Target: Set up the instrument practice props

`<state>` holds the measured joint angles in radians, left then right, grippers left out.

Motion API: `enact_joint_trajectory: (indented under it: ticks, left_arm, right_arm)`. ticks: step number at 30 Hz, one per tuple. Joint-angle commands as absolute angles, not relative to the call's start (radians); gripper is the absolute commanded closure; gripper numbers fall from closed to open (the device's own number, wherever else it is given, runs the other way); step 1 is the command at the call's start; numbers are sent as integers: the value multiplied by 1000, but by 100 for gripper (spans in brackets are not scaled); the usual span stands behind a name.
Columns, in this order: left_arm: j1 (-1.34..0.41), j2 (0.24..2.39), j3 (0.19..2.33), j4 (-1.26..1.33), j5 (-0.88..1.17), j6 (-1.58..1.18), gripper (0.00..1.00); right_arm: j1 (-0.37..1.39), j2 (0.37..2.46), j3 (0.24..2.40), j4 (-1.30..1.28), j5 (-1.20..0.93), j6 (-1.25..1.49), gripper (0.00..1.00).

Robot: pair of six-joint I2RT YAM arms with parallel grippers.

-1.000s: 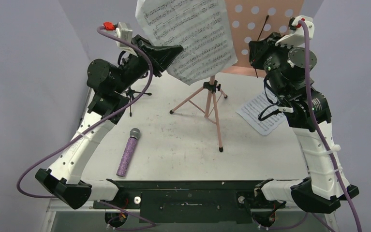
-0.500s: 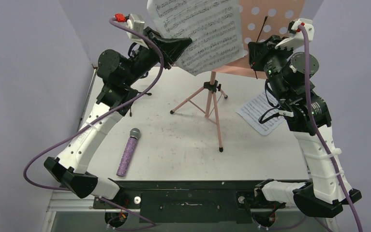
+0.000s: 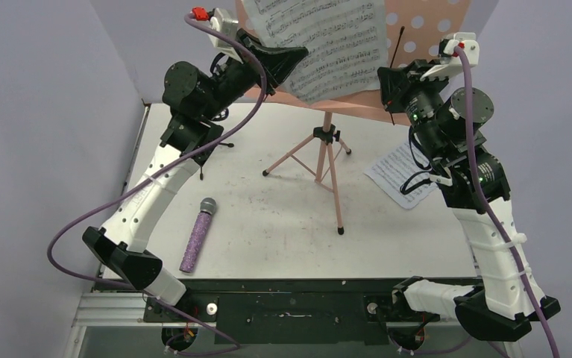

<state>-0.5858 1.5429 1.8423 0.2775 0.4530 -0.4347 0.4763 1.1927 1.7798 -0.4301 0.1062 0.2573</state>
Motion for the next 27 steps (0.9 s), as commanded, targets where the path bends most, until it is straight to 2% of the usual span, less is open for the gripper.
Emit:
enact_joint_trajectory:
  ticks: [1,27]
  left_arm:
    - [-594,1578,1940,265,484,-401,100]
    - [-669,1823,2255,198,623,-353,100]
  right_arm:
    - [471,1156,1764,-353,48,221,95]
    - [470,1131,1704,-295,-91,150,95]
